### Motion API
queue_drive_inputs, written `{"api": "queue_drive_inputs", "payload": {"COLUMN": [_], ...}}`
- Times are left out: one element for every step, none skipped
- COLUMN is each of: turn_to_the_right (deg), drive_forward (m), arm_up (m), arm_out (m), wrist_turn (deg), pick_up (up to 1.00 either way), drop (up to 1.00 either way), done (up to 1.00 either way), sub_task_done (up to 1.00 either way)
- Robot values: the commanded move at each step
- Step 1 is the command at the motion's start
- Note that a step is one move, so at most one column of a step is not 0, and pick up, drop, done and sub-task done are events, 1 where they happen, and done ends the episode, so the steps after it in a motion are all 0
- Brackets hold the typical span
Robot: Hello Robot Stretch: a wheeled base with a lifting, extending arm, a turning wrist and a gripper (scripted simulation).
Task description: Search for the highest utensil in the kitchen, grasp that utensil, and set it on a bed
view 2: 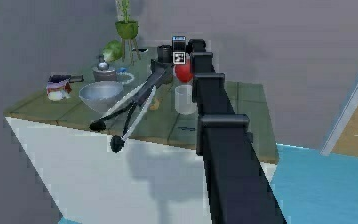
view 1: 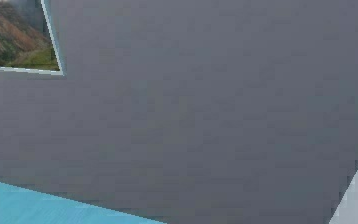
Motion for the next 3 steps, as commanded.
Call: {"api": "queue_drive_inputs", "payload": {"turn_to_the_right": [0.0, 0.0, 0.0], "drive_forward": [0.0, 0.0, 0.0], "arm_up": [0.0, 0.0, 0.0], "arm_out": [0.0, 0.0, 0.0], "wrist_turn": [45.0, 45.0, 9.0], "pick_up": [0.0, 0.0, 0.0], "drop": [0.0, 0.0, 0.0], "done": [0.0, 0.0, 0.0], "sub_task_done": [0.0, 0.0, 0.0]}}
